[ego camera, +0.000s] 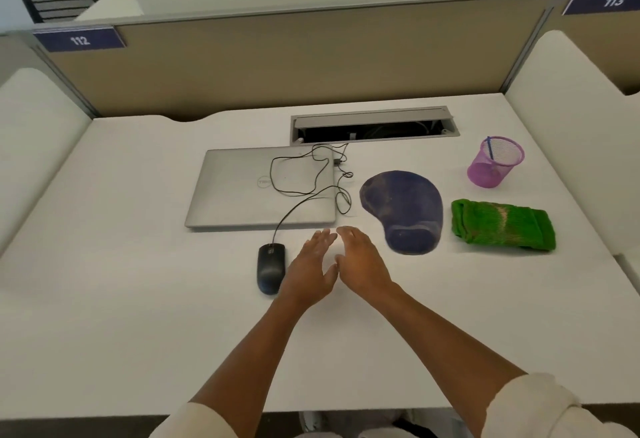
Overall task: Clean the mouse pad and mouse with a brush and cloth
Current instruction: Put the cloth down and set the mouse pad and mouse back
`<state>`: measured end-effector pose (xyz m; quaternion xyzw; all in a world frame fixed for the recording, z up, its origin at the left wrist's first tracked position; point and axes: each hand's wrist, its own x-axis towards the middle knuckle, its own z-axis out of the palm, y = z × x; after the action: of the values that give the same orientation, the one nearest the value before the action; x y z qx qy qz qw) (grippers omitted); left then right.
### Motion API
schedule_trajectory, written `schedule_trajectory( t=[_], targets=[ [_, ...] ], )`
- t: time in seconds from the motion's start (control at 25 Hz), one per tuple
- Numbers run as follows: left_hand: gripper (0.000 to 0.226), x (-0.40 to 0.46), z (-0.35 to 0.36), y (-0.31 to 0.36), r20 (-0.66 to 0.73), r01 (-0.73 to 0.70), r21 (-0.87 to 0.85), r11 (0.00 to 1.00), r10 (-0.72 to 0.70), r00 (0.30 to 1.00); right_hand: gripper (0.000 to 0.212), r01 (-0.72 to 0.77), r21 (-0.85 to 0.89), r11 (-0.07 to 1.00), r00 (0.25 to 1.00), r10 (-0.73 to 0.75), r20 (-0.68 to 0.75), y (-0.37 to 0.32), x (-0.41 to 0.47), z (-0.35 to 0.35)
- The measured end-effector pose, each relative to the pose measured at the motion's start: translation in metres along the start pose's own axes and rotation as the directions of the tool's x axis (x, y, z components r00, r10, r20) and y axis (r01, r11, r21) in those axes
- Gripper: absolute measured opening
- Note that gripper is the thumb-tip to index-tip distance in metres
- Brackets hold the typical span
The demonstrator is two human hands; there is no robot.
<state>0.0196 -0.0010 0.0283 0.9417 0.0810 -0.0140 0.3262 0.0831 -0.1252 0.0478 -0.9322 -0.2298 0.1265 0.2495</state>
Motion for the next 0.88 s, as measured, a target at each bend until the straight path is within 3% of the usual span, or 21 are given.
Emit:
schedule_trajectory(
  t=[0.28,0.48,0.68,0.88],
  targets=[
    [0.070,-0.050,-0.053,-0.071,-0.168,0.104,-0.014,0.994,-0.105,0.980,0.057,0.057,0.058,0.997,0.996,-0.061,0.070,-0.082,0.003,0.044],
    [0.070,-0.069,-0.065,-0.121,-0.158,0.236,-0.033,0.971,-0.238,0.958,0.081,-0.009,-0.074,0.997,0.992,0.018,0.124,-0.115,0.006,0.071],
    [0.071,-0.067,-0.056,-0.142,-0.024,0.288,0.222,0.932,-0.290,0.957,0.085,-0.072,-0.197,0.978,0.986,0.099,0.132,-0.129,0.010,0.089],
    [0.083,-0.069,-0.043,-0.142,-0.098,0.297,0.293,0.909,-0.280,0.955,0.076,-0.103,-0.208,0.973,0.985,0.129,0.117,-0.129,0.009,0.093]
  ],
)
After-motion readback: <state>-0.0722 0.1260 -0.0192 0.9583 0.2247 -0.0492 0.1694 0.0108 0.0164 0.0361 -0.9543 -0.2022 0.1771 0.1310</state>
